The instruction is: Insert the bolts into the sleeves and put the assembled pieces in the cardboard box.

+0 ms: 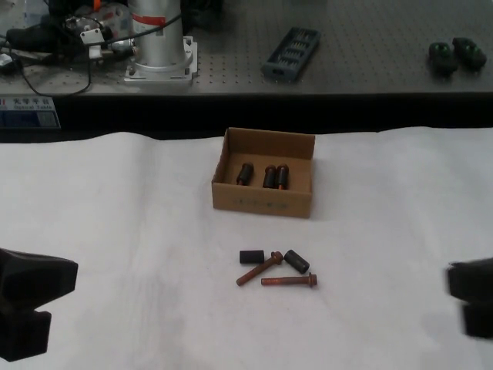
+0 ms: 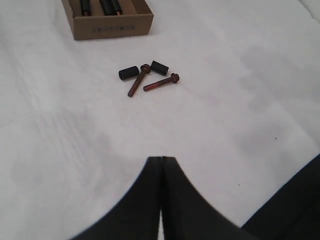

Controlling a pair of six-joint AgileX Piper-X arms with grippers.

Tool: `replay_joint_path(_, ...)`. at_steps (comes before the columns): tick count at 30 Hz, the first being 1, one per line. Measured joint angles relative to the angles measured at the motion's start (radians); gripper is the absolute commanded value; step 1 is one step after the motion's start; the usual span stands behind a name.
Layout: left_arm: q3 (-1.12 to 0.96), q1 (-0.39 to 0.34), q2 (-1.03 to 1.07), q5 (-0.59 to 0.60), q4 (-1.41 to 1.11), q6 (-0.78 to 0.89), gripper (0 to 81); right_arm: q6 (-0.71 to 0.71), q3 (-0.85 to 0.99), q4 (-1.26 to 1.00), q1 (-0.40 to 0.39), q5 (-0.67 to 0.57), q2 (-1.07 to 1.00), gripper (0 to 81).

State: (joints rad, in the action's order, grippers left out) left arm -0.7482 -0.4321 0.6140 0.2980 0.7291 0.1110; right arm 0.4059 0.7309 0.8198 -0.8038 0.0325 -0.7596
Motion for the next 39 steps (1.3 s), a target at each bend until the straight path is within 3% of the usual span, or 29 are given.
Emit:
replay_joint_path(5,0.0,0.0,0.0,0.0,0.0,0.0,0.0,0.136,0.0,-0.218,0.0,-0.068,-0.217,1.8)
replay_joint_path(8,0.0,0.0,0.0,0.0,0.0,0.002,0.0,0.107,0.0,-0.335,0.0,-0.099,-0.331,0.0)
replay_joint_path(10,0.0,0.0,0.0,0.0,0.0,0.001,0.0,0.077,0.005,-0.36,0.0,-0.104,-0.366,6.9)
replay_joint_path(15,0.0,0.0,0.0,0.0,0.0,0.001,0.0,-0.118,0.044,-0.383,0.0,-0.125,-0.517,40.3)
replay_joint_path(16,0.0,0.0,0.0,0.0,0.0,0.001,0.0,-0.162,0.057,-0.383,0.0,-0.126,-0.545,42.2)
replay_joint_path(22,0.0,0.0,0.0,0.0,0.0,0.001,0.0,-0.33,0.129,-0.383,0.027,-0.119,-0.677,28.8)
replay_joint_path(30,0.0,0.0,0.0,0.0,0.0,-0.002,0.0,-0.66,0.282,-0.371,0.109,-0.11,-0.912,28.6)
replay_joint_path(39,0.0,0.0,0.0,0.0,0.0,-0.01,0.0,-0.807,0.45,-0.291,0.163,-0.104,-1.143,28.6)
